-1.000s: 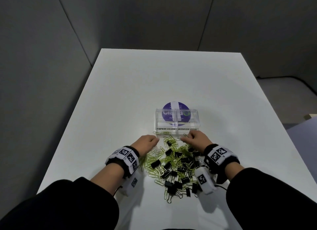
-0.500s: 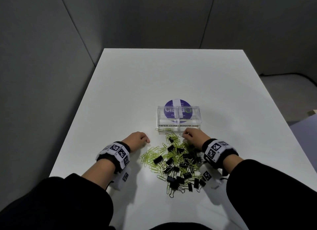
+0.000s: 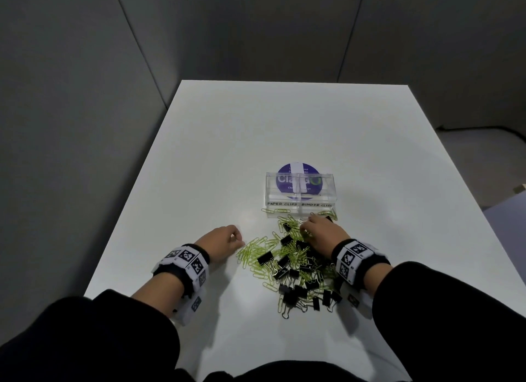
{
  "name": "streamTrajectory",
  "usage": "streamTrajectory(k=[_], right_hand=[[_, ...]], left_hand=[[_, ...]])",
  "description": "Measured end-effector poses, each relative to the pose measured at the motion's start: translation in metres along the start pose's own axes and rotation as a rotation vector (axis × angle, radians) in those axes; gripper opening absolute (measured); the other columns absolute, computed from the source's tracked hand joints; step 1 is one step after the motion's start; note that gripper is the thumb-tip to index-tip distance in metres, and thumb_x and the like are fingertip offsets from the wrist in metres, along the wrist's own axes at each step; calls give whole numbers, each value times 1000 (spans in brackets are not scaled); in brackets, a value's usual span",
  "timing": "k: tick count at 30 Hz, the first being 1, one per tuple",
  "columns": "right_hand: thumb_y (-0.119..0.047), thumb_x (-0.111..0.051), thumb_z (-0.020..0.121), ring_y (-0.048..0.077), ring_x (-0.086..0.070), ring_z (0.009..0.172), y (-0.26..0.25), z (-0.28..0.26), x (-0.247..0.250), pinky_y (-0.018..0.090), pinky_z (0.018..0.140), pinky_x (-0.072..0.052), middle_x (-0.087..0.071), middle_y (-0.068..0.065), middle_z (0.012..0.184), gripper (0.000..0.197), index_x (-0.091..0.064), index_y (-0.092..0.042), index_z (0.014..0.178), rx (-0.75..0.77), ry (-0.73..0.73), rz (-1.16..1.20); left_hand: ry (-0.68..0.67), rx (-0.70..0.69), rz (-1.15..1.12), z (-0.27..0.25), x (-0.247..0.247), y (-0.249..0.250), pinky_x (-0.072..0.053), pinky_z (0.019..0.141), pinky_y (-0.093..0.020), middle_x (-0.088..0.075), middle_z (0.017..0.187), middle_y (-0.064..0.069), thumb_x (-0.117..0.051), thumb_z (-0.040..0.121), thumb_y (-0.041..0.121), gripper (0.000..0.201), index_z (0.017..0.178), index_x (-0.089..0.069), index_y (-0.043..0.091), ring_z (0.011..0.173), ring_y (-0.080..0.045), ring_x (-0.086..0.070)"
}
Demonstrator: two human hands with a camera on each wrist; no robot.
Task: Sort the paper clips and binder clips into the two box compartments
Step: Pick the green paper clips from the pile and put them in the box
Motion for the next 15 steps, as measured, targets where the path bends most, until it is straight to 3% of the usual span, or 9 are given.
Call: streamTrajectory(k=[3,5,11,15], right_hand=[[-13,-49,92,27,-49,113,-1,0,2,36,91,-45,-51,10,121,21,-54,-9,112,-37,-10,-23],[-12,-47,93,27,-49,112,-2,-1,2,35,90,-44,-51,11,122,22,-53,-9,113,-52,-33,-32],[-11,-41,95,28,-50,109,0,-4,2,36,88,-43,-52,13,119,21,-52,-6,112,-59,-76,-21],[-10,-41,94,27,-50,106,1,-3,7,35,86,-43,-54,12,116,19,-53,-7,107,-67,-98,-3]], left_hand=[[-50,-5,71,-3,-5,0,-38,77,-25,-53,95,4,-65,84,35,38,111,-49,14,92,-17,-54],[-35,-22,127,-3,-8,1,-39,78,-25,-52,97,3,-64,84,34,39,113,-49,13,93,-18,-54],[-14,-56,137,4,-18,16,-39,74,-25,-64,96,-2,-54,91,28,9,91,-52,19,85,-14,-53],[-57,-64,195,11,-15,24,-40,74,-26,-65,101,0,-51,92,25,10,84,-51,20,85,-12,-52]])
Point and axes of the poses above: each hand's wrist, its own z-axis towards the middle knuckle, its own x-axis out of the back of the hand, y = z × x, the point moved 2 cm from there along z, towards the middle knuckle
